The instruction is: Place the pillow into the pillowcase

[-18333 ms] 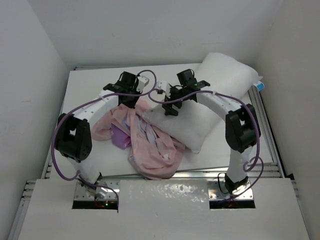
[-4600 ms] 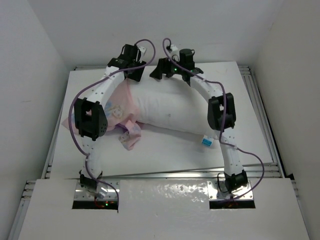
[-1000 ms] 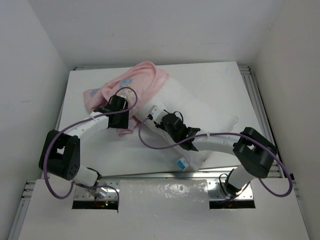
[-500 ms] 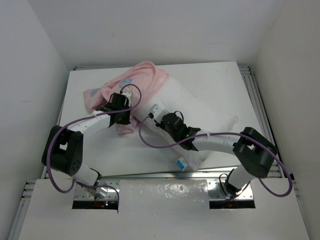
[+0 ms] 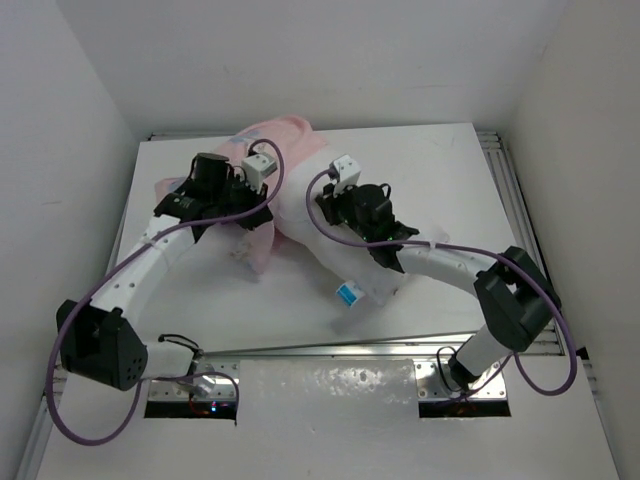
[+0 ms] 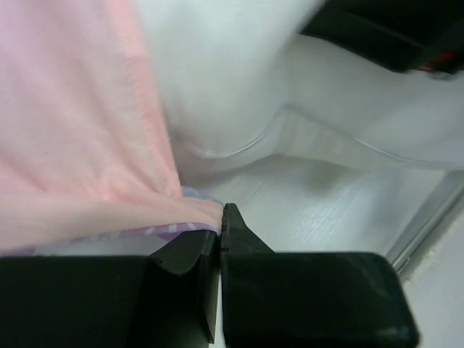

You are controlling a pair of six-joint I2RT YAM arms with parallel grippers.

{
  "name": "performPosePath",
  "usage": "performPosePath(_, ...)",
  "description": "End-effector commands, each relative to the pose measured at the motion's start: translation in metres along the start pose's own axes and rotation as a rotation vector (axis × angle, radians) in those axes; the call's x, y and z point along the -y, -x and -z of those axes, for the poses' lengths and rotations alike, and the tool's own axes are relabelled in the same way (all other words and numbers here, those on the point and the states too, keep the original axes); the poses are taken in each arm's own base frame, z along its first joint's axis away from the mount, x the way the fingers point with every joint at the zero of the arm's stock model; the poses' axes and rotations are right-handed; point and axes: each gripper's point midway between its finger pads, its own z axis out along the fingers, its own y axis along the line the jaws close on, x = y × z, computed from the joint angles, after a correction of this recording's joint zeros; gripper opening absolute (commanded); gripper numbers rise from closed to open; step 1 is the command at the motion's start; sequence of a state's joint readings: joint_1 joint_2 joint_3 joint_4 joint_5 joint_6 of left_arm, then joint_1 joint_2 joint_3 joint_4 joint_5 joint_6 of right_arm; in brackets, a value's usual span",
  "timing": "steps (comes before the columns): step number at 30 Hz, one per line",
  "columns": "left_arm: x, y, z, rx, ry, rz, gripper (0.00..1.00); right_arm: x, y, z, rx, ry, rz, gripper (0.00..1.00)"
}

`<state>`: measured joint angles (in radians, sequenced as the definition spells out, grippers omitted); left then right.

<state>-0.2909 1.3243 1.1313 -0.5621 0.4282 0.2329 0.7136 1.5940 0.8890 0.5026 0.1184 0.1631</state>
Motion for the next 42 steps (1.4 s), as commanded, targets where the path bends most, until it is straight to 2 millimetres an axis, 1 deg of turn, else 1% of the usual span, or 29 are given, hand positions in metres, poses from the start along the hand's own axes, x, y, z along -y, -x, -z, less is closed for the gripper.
performPosePath(1,0.059,0.028,0.024,0.119,-0.302,-0.137,0.0,-0.039,0.151,0.013,0.456,0.182,-0.187,0.0)
performPosePath(3,0.072,0.039,0.028,0.158,-0.384,-0.158,0.0,-0.035,0.161,0.012,0.498,0.161,-0.228,0.0)
performPosePath(5,0.076,0.041,0.027,0.165,-0.419,-0.161,0.0,-0.031,0.16,0.005,0.504,0.138,-0.291,0.0)
performPosePath(8,0.081,0.043,0.019,0.174,-0.454,-0.176,0.0,-0.037,0.162,-0.003,0.521,0.129,-0.33,0.0)
performPosePath(9,0.08,0.052,0.017,0.208,-0.454,-0.189,0.0,-0.046,0.16,-0.005,0.516,0.124,-0.331,0.0)
performPosePath(11,0.078,0.068,0.015,0.238,-0.45,-0.148,0.0,-0.059,0.149,-0.009,0.493,0.12,-0.292,0.0)
performPosePath(12,0.081,0.088,0.022,0.284,-0.465,-0.18,0.0,-0.072,0.142,-0.009,0.477,0.135,-0.274,0.0)
performPosePath(14,0.087,0.108,0.032,0.321,-0.493,-0.205,0.0,-0.076,0.12,-0.015,0.42,0.137,-0.289,0.0)
performPosePath(15,0.091,0.11,0.036,0.322,-0.516,-0.205,0.0,-0.077,0.114,-0.017,0.402,0.136,-0.308,0.0)
performPosePath(16,0.093,0.109,0.038,0.319,-0.525,-0.202,0.0,-0.076,0.102,-0.019,0.377,0.129,-0.302,0.0)
performPosePath(19,0.093,0.084,0.034,0.276,-0.517,-0.173,0.0,-0.075,0.076,-0.023,0.321,0.115,-0.287,0.0)
performPosePath(20,0.086,0.063,0.022,0.234,-0.483,-0.145,0.0,-0.075,0.069,-0.024,0.304,0.115,-0.283,0.0)
performPosePath(22,0.083,0.047,0.019,0.214,-0.453,-0.14,0.0,-0.08,0.051,-0.022,0.267,0.145,-0.27,0.0)
performPosePath(23,0.081,0.032,0.015,0.179,-0.445,-0.119,0.0,-0.082,0.048,-0.02,0.261,0.16,-0.264,0.0)
performPosePath(25,0.082,0.023,0.019,0.165,-0.433,-0.121,0.01,-0.089,0.029,-0.011,0.227,0.21,-0.237,0.0)
performPosePath(26,0.079,0.015,0.02,0.129,-0.409,-0.108,0.24,-0.09,0.02,-0.004,0.214,0.229,-0.204,0.0)
performPosePath(27,0.077,0.011,0.022,0.116,-0.393,-0.136,0.4,-0.092,0.017,0.0,0.207,0.251,-0.186,0.06)
performPosePath(28,0.075,0.009,0.025,0.107,-0.376,-0.167,0.54,-0.094,0.013,0.004,0.196,0.27,-0.169,0.32)
performPosePath(29,0.071,0.005,0.032,0.077,-0.358,-0.251,0.79,-0.099,-0.002,0.011,0.143,0.309,-0.143,0.45)
performPosePath(30,0.07,0.004,0.037,0.061,-0.353,-0.292,0.87,-0.099,0.003,0.018,0.143,0.323,-0.132,0.54)
performPosePath(31,0.07,0.005,0.043,0.051,-0.35,-0.33,0.89,-0.098,0.0,0.021,0.121,0.326,-0.12,0.61)
performPosePath(32,0.07,0.012,0.054,0.042,-0.331,-0.353,0.9,-0.092,-0.013,0.025,0.058,0.308,-0.109,0.71)
performPosePath(35,0.072,0.042,0.077,0.09,-0.3,-0.417,0.91,-0.07,-0.01,0.038,0.013,0.264,-0.085,0.78)
performPosePath(36,0.073,0.059,0.085,0.134,-0.282,-0.436,0.91,-0.066,0.006,0.044,0.039,0.269,-0.071,0.81)
performPosePath(38,0.062,0.082,0.088,0.188,-0.19,-0.415,0.91,-0.048,0.007,0.049,0.001,0.241,-0.041,0.83)
performPosePath(39,0.052,0.095,0.088,0.216,-0.115,-0.299,0.89,-0.042,0.022,0.049,0.017,0.229,-0.038,0.85)
performPosePath(40,0.013,0.122,0.088,0.296,0.116,-0.236,0.71,-0.023,0.024,0.051,-0.008,0.188,-0.047,0.86)
performPosePath(41,-0.005,0.13,0.089,0.324,0.218,-0.168,0.59,-0.011,0.041,0.048,0.013,0.17,-0.064,0.87)
performPosePath(42,-0.026,0.133,0.079,0.311,0.304,-0.119,0.49,-0.006,0.048,0.046,0.013,0.193,-0.082,0.9)
